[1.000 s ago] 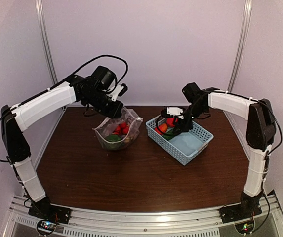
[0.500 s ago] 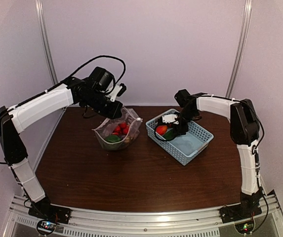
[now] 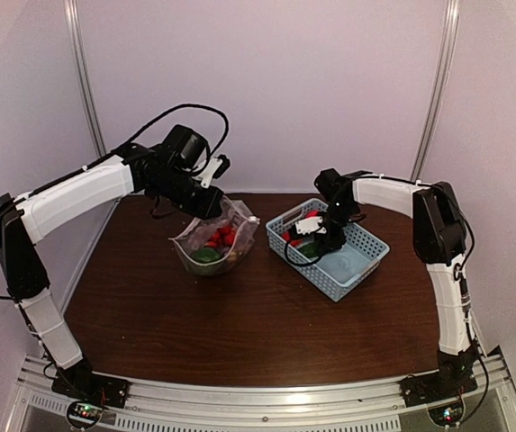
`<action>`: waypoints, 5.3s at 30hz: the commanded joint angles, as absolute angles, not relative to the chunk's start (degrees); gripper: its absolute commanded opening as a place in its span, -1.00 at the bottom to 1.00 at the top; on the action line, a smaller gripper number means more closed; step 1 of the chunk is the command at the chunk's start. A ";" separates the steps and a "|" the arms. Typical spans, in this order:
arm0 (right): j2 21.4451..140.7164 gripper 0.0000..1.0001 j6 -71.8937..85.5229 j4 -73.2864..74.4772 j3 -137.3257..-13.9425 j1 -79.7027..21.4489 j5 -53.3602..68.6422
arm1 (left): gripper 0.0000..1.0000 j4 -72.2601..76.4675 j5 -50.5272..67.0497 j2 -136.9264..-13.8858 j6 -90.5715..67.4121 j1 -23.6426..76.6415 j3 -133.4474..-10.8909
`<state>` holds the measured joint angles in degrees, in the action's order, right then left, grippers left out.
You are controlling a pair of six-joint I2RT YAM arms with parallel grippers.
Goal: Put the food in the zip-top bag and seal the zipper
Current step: Pick up the fake vegetable from the bin, then place the fake vegetable in the zipper food storage bag, then adjust the zipper food storage bag at the center of the board.
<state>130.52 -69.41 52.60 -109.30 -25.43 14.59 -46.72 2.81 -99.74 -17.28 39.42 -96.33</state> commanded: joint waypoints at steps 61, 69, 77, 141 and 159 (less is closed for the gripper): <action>96.32 -0.43 -38.25 45.04 -101.86 -49.95 41.11 | -1.00 -25.14 18.92 -95.71 -34.88 39.11 -86.31; 100.96 -0.46 -41.49 40.12 -103.03 -50.01 39.87 | -1.00 -25.86 20.94 -95.63 -34.48 39.11 -87.04; 105.36 -0.44 -39.91 37.41 -109.40 -50.06 43.11 | -1.00 -26.84 22.56 -96.33 -34.23 39.11 -88.58; 106.31 -1.00 -51.62 43.15 -114.56 -57.09 6.27 | -1.00 -53.05 -2.65 -100.82 -12.67 38.95 -109.06; 112.00 -1.00 -45.53 42.86 -118.04 -55.46 8.96 | -1.00 -58.05 4.97 -102.04 -11.67 36.91 -115.09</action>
<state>114.08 -47.33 43.53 -122.10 -55.90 7.09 -63.00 -1.72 -103.18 -10.66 37.32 -119.07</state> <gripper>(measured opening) 0.004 0.004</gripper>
